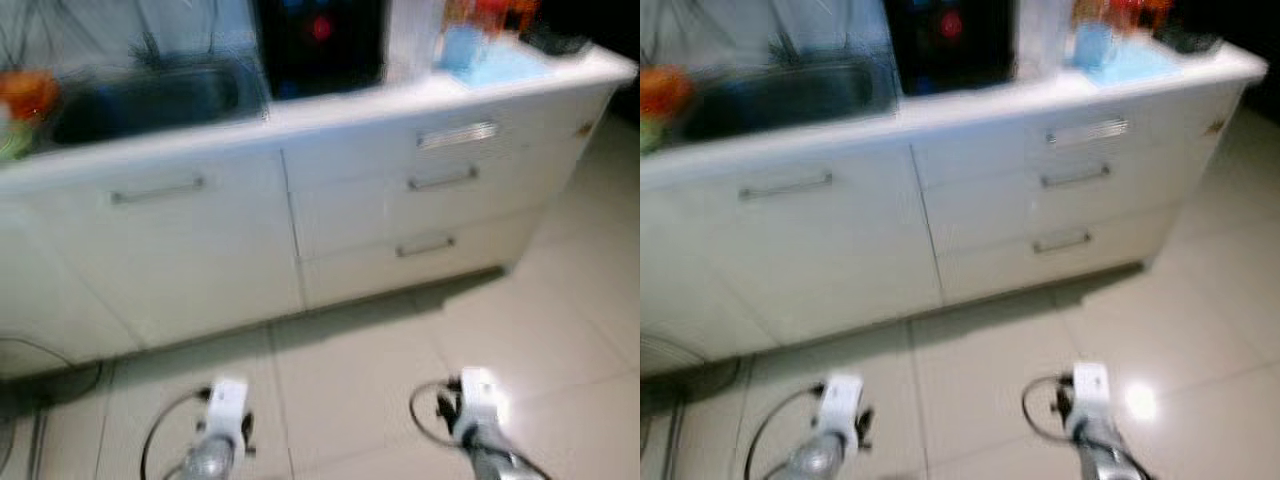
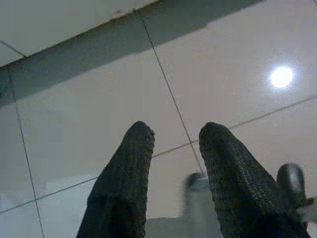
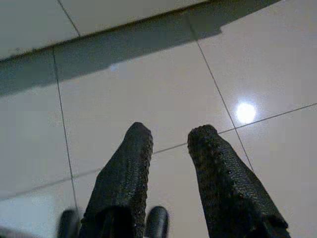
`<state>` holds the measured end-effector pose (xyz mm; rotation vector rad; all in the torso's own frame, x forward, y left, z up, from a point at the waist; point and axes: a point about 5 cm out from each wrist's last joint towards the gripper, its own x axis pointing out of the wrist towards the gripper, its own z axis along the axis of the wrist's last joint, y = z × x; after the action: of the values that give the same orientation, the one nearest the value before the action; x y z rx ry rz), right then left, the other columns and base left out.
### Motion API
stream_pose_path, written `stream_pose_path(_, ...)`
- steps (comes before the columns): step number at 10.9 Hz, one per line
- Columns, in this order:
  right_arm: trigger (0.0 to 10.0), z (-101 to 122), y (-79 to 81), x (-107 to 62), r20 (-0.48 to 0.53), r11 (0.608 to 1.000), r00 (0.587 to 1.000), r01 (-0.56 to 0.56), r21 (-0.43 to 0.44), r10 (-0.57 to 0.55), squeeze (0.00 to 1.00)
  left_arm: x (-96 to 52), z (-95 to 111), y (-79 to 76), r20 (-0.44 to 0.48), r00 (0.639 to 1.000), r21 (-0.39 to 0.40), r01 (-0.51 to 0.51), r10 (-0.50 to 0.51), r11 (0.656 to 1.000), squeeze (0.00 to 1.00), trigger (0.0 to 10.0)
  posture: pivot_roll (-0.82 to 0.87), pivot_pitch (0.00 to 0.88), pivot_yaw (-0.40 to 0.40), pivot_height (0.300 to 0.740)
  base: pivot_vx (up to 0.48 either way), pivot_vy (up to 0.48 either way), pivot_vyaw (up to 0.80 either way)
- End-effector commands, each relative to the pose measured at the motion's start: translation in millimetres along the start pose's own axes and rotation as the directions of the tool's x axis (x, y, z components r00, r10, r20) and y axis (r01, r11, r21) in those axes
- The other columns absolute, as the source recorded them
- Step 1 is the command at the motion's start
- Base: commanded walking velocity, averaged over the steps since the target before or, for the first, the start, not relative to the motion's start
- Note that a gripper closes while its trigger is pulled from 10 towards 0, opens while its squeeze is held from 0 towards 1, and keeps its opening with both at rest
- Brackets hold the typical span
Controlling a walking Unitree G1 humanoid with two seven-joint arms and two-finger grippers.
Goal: Kitchen organization
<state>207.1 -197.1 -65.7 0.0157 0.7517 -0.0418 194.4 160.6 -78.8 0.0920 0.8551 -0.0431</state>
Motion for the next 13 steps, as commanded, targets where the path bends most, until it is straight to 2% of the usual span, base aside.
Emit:
stream_pose_path(1, 10.0, 6.0, 10.6, 2.8, 0.017, 1.000, 0.999, -0.030, -0.004, 0.030, 0.00, 0.1, 3.0, 12.6, 0.010, 0.999, 0.011, -0.031, 0.031, 0.999, 0.00, 10.0, 0.04, 0.000, 0.063, 0.740, 0.000, 0.480, 0.00)
stream_pose_path(2, 10.0, 5.9, 10.9, 2.8, 0.017, 0.999, 0.999, -0.031, -0.005, 0.031, 0.00, -0.1, 2.5, 12.9, 0.009, 0.999, 0.012, -0.032, 0.032, 0.999, 0.00, 10.0, 0.04, 0.000, 0.063, 0.740, 0.000, 0.480, 0.00)
stream_pose_path(5, 10.0, 5.1, 12.6, 2.6, 0.016, 0.999, 0.999, -0.038, -0.012, 0.039, 0.00, -0.6, 1.3, 13.0, 0.012, 0.999, 0.015, -0.032, 0.032, 0.999, 0.00, 10.0, 0.04, 0.000, 0.065, 0.740, 0.000, 0.000, 0.18)
stream_pose_path(13, 10.0, 3.8, 15.5, 2.5, 0.014, 0.999, 0.999, -0.047, -0.001, 0.047, 0.00, -0.6, 1.6, 11.6, 0.019, 0.999, 0.020, -0.035, 0.034, 0.999, 0.00, 10.0, 0.05, 0.000, 0.068, 0.740, 0.031, 0.000, 0.80)
